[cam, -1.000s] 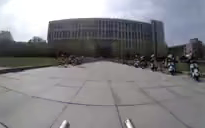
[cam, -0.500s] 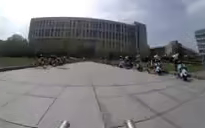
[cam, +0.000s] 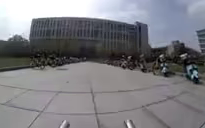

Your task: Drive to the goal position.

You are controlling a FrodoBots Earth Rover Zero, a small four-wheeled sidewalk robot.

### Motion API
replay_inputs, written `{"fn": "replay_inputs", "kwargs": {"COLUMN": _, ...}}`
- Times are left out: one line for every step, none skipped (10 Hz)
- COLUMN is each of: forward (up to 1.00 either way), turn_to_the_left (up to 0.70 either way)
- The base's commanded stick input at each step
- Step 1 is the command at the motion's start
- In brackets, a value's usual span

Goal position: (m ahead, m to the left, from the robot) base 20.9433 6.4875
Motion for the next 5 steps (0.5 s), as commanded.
{"fn": "replay_inputs", "kwargs": {"forward": 1.0, "turn_to_the_left": -0.07}}
{"fn": "replay_inputs", "kwargs": {"forward": 1.0, "turn_to_the_left": -0.4}}
{"fn": "replay_inputs", "kwargs": {"forward": 1.0, "turn_to_the_left": -0.4}}
{"fn": "replay_inputs", "kwargs": {"forward": 1.0, "turn_to_the_left": -0.4}}
{"fn": "replay_inputs", "kwargs": {"forward": 1.0, "turn_to_the_left": -0.4}}
